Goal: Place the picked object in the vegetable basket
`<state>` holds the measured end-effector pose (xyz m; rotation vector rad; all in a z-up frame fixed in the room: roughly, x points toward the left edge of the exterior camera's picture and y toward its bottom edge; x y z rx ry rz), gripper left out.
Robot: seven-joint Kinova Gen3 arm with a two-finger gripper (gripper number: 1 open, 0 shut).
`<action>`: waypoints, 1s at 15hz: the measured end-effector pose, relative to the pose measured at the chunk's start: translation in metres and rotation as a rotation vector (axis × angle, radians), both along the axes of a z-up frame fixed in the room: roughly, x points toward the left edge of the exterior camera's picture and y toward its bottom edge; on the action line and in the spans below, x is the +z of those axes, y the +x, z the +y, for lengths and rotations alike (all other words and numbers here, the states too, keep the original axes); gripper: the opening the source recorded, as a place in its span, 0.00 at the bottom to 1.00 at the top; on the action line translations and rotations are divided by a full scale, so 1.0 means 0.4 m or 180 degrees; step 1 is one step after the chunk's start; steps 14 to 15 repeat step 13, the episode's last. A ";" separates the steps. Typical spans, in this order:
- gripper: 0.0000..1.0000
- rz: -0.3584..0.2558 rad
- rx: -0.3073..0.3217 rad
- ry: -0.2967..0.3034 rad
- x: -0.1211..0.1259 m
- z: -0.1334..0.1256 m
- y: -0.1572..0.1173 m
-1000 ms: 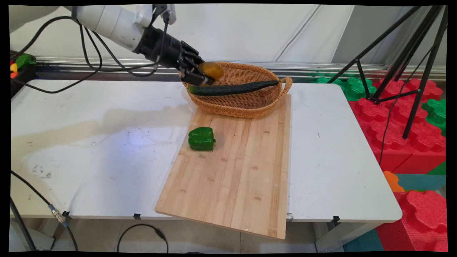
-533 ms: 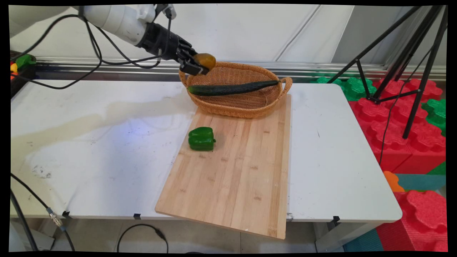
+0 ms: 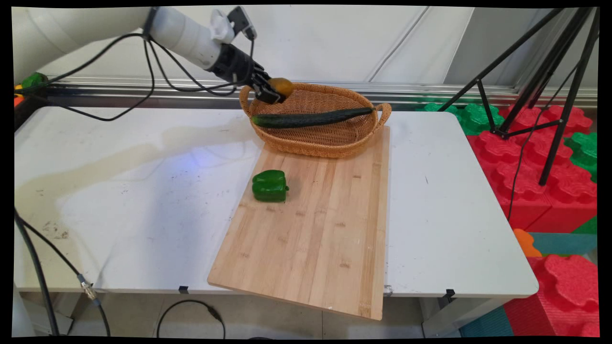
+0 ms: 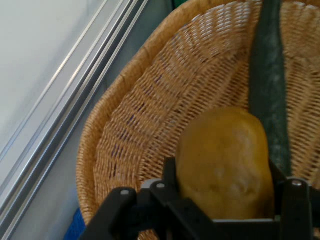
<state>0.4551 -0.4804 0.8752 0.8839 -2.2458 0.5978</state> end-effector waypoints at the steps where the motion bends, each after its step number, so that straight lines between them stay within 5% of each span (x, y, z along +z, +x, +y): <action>1: 0.00 -0.0008 0.0017 0.0012 -0.010 -0.011 -0.002; 10: 0.00 -0.0033 0.0077 0.0113 -0.091 -0.100 -0.019; 11: 1.00 -0.0025 0.0070 0.0113 -0.093 -0.104 -0.018; 15: 1.00 -0.0007 0.0049 0.0108 -0.089 -0.108 -0.015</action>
